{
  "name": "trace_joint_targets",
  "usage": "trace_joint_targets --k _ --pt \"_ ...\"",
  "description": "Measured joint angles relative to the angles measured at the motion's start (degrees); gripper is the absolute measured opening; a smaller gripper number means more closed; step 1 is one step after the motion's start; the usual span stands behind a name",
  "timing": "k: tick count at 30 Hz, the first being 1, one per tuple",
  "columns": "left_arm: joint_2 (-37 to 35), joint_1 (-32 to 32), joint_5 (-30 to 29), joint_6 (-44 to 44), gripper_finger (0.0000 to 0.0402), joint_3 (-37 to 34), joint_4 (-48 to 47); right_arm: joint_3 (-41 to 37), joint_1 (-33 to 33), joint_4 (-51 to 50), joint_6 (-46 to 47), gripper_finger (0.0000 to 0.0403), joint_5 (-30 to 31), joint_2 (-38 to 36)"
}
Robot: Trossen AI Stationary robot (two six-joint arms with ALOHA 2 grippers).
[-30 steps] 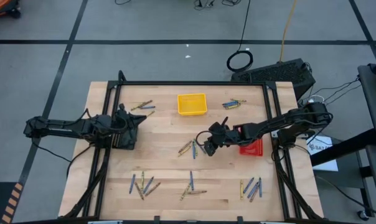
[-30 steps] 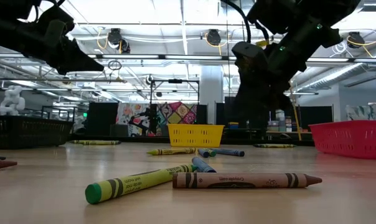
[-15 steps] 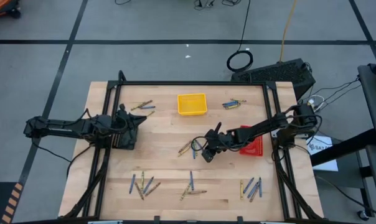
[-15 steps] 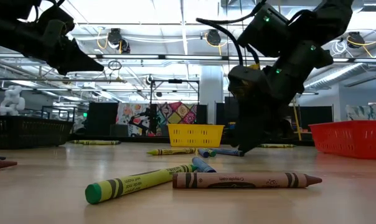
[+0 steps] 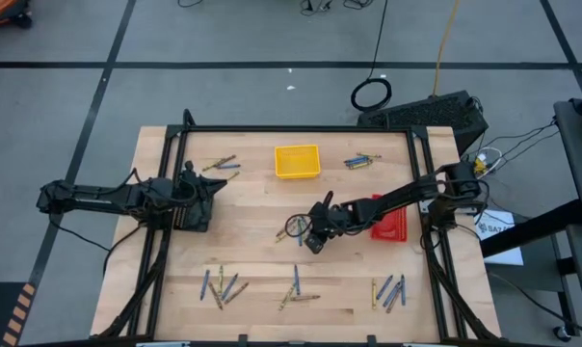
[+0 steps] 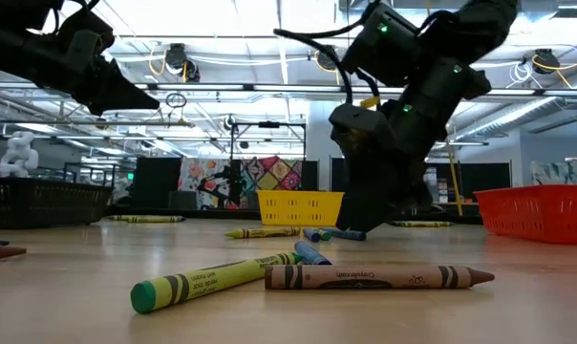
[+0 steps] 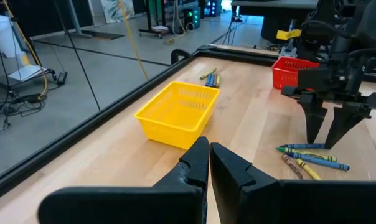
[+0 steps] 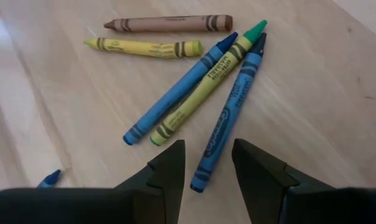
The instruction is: Sort crayons
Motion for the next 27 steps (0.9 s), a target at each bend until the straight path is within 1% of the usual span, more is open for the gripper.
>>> trace_joint_targets --k 8,17,24,27 --pt "0.0 0.0 0.0 0.0 0.0019 0.0 -0.1 1.6 0.0 -2.8 0.2 0.0125 1.4 0.7" --pt "0.0 0.0 0.0 0.1 0.0019 0.0 -0.1 1.6 0.0 -4.2 0.6 0.0064 1.6 2.2" --pt "0.0 0.0 0.0 0.1 0.0019 0.0 -0.1 1.6 -0.3 -5.1 0.3 0.0059 1.3 2.3" --pt "0.0 0.0 0.0 0.1 0.0019 0.0 -0.1 1.5 -0.4 -5.3 0.1 0.0047 1.2 2.3"
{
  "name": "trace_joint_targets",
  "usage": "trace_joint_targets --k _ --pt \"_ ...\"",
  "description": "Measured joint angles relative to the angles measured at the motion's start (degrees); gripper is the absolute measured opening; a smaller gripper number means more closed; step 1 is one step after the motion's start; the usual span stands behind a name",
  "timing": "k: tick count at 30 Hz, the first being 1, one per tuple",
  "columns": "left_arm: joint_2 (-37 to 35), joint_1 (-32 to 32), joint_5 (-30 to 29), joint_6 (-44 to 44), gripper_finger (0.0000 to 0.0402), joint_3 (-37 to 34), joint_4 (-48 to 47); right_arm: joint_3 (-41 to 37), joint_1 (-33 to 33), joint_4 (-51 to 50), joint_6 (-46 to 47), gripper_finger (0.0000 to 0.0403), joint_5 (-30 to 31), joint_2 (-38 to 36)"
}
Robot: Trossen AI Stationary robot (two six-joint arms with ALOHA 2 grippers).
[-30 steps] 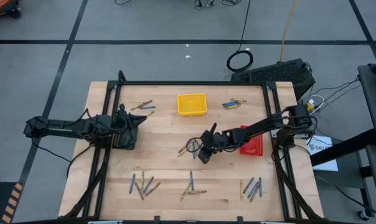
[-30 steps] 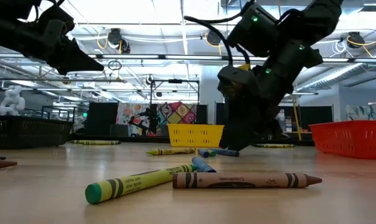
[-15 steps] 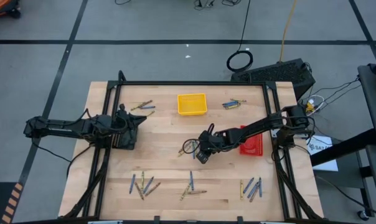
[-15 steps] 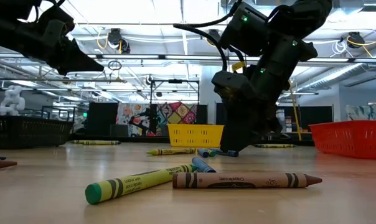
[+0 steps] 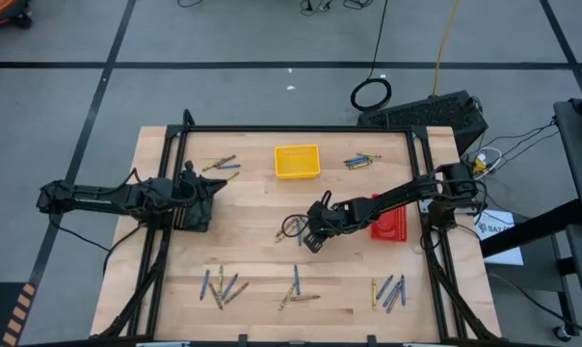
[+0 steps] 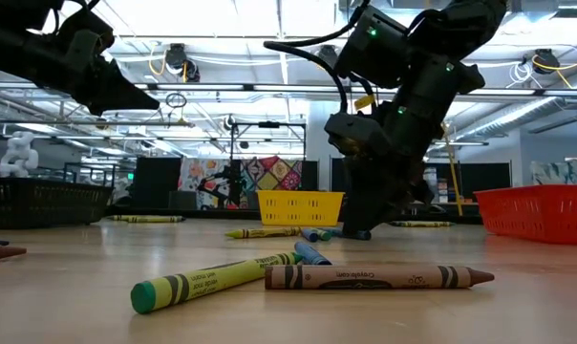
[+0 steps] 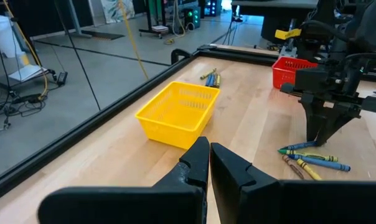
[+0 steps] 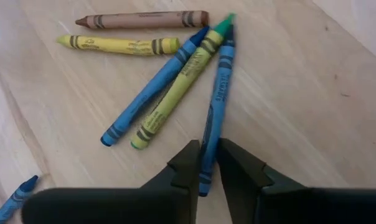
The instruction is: Sort crayons
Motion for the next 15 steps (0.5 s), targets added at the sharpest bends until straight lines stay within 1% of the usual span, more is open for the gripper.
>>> trace_joint_targets --k 3,5,15 --pt "0.0 0.0 0.0 0.0 0.0019 0.0 0.0 0.0 -0.1 -0.7 -0.1 0.0018 -0.1 0.0" --pt "0.0 0.0 0.0 0.0 0.0019 0.0 0.0 0.0 -0.1 -1.8 -0.1 0.0007 -0.1 0.1" --pt "0.0 0.0 0.0 0.2 0.0019 0.0 0.0 -0.1 -0.1 -2.0 1.6 0.0002 0.6 -0.1"
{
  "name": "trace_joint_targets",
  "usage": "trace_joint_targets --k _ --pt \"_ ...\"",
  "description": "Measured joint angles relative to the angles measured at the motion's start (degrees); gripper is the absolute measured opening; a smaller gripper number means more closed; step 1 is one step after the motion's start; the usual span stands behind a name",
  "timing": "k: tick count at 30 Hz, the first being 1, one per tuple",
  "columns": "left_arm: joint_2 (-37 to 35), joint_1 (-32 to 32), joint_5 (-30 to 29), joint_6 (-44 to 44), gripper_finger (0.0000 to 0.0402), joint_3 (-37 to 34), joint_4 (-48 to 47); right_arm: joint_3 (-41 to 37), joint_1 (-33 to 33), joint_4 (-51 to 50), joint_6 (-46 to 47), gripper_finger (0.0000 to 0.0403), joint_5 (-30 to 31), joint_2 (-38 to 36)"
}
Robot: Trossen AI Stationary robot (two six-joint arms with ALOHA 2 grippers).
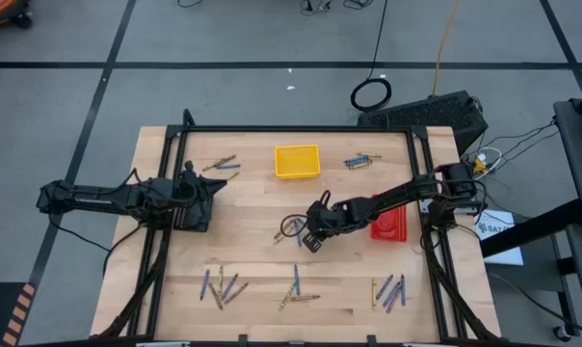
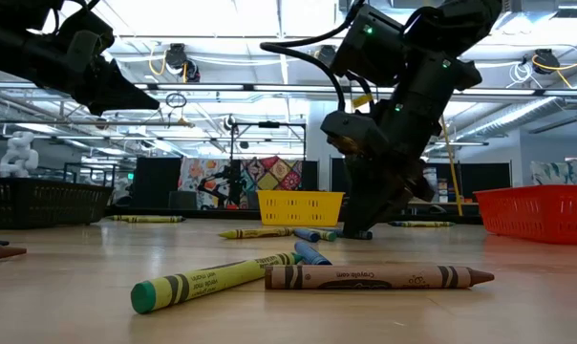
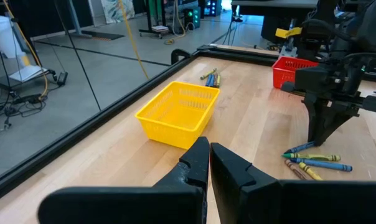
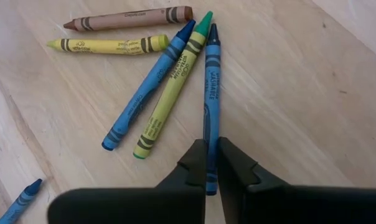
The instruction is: Sort crayons
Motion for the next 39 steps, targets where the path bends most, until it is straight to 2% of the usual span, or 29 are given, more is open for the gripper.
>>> trace_joint_targets --k 8,17,27,32,39 --pt "0.0 0.0 0.0 0.2 0.0019 0.0 0.0 0.8 0.3 0.1 -0.6 0.0001 1.9 -1.5" --pt "0.0 0.0 0.0 0.1 0.0019 0.0 0.2 2.4 0.4 -4.3 -2.5 0.0 5.8 -2.5" --pt "0.0 0.0 0.0 0.1 0.0019 0.0 0.2 2.5 0.5 -3.7 -2.1 0.0 5.6 -2.8" --pt "0.0 0.0 0.0 0.1 0.0019 0.0 0.1 2.5 0.5 -4.9 -2.3 0.0 5.8 -6.4" --pt "0.0 0.0 0.0 0.0 0.0019 0.0 0.0 2.6 0.5 -12.2 -2.6 0.0 10.6 -15.6"
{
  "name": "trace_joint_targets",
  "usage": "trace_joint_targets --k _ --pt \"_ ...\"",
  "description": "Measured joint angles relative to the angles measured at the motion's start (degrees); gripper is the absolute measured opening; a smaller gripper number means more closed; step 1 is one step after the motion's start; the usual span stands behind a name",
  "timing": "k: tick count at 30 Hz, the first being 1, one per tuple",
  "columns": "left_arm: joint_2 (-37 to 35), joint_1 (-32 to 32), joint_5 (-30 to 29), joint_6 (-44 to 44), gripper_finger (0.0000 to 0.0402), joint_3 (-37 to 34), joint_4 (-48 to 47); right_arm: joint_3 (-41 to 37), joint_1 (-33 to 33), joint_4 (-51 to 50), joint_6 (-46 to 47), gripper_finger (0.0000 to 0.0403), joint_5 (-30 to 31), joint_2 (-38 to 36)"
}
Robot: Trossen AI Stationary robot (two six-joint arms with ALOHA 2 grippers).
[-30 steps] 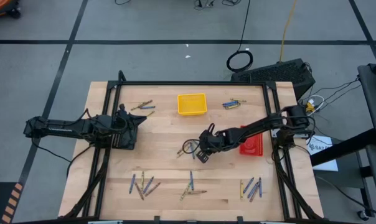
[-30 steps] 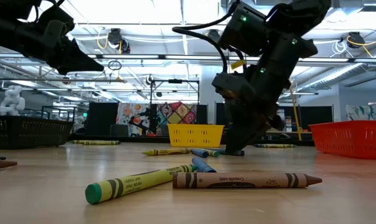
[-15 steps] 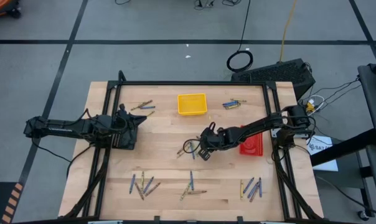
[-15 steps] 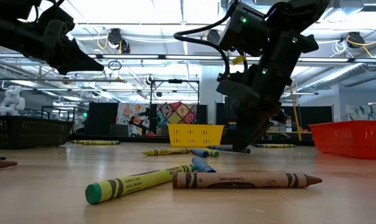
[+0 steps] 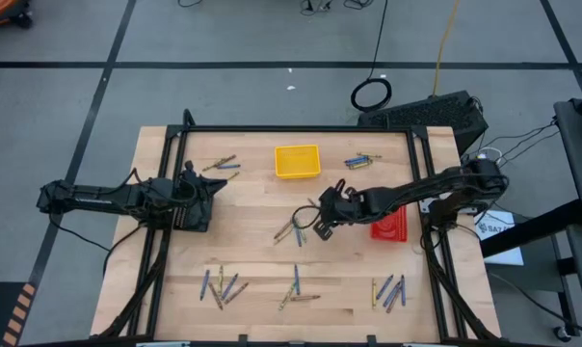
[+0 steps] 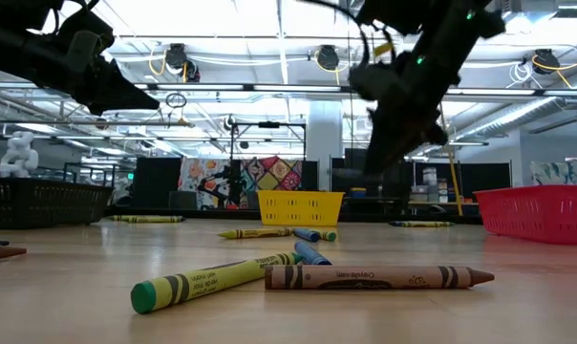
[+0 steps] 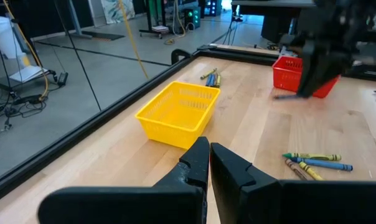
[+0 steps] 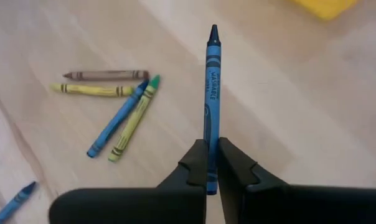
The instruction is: Sort crayons
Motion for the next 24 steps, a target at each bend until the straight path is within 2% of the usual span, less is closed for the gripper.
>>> trace_joint_targets --k 12,24 --pt "0.0 0.0 0.0 -0.3 0.0019 0.0 0.1 0.0 0.0 -22.5 5.3 0.0 5.6 -8.2" --pt "0.0 0.0 0.0 -0.3 0.0019 0.0 0.1 0.0 1.9 -36.8 13.0 0.0 5.5 -13.5"
